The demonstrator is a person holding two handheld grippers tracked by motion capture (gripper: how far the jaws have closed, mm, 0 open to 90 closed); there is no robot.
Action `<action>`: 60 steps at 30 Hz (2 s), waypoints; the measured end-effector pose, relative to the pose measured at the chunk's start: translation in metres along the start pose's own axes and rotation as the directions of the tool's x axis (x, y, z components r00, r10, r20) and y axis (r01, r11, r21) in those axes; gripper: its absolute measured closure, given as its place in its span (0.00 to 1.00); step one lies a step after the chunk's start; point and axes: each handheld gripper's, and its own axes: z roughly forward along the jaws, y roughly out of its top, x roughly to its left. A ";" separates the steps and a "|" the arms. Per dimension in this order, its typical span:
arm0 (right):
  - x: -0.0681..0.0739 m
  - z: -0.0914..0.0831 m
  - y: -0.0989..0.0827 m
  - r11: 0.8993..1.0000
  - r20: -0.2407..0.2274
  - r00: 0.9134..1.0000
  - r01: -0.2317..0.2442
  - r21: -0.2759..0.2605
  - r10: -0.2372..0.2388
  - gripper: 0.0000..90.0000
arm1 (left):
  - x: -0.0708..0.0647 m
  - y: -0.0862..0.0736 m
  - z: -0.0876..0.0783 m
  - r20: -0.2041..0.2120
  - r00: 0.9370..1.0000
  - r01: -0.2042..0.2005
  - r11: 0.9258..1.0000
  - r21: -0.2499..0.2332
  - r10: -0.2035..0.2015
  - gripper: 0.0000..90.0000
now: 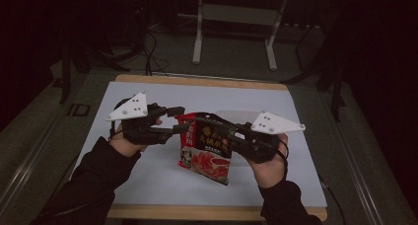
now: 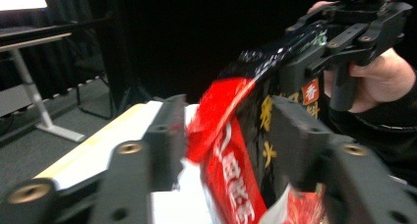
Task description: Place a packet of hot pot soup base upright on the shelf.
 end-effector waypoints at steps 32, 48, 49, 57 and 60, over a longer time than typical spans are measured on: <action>-0.051 0.006 0.018 0.992 0.536 0.839 -0.031 -0.126 0.094 0.84 | -0.019 -0.137 -0.022 -0.237 0.956 0.187 0.982 0.039 -0.172 0.01; -0.071 0.037 -0.017 0.991 0.580 0.804 -0.102 -0.082 0.131 0.83 | -0.017 -0.153 -0.023 -0.263 0.943 0.223 0.974 0.038 -0.205 0.01; -0.072 0.038 -0.019 0.991 0.580 0.804 -0.108 -0.081 0.134 0.83 | -0.017 -0.154 -0.023 -0.262 0.943 0.222 0.974 0.040 -0.205 0.01; -0.074 0.046 -0.031 0.990 0.578 0.804 -0.125 -0.067 0.140 0.83 | -0.017 -0.155 -0.022 -0.253 0.946 0.220 0.975 0.039 -0.203 0.02; -0.075 0.049 -0.036 0.990 0.577 0.805 -0.128 -0.057 0.137 0.83 | -0.017 -0.155 -0.022 -0.247 0.947 0.219 0.975 0.037 -0.204 0.02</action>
